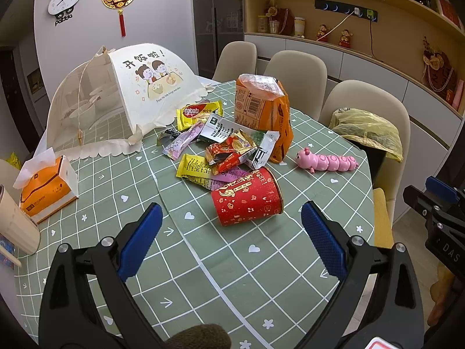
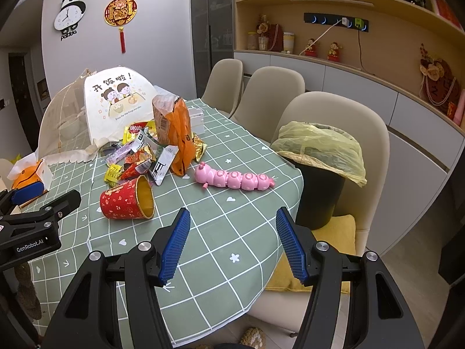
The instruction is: Collect trash
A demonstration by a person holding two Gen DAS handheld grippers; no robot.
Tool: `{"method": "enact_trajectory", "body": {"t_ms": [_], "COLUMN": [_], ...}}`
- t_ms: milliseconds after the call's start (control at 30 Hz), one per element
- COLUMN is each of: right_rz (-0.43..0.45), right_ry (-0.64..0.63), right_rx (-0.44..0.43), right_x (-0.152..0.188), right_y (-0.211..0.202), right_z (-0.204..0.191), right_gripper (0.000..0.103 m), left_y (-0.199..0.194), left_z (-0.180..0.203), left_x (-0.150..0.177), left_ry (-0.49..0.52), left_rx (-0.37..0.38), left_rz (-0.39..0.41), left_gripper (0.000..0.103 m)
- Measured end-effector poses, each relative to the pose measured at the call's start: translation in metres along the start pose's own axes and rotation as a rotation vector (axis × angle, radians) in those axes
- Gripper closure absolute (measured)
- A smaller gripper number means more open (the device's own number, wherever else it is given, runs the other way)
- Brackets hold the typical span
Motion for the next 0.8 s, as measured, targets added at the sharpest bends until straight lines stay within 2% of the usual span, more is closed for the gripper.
{"method": "enact_trajectory", "body": {"t_ms": [800], "right_rz": [-0.015], "right_ry": [-0.015], "right_rx": [0.003], "right_x": [-0.001], "right_y": [0.012], "right_z": [0.000], "right_gripper": [0.045], "left_y": [0.012], "left_z": [-0.011], "left_x": [0.001], "left_ry": [-0.038], "left_rx": [-0.012], "left_rz": [-0.026], "left_gripper": [0.011]}}
Point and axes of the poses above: each gripper's, at about its wrist camera, not at the fingertips, and y roughly the way its jaws point, z to its right, x to its underside, the point moved 4 cm from there along y, roughly the way its jaws point
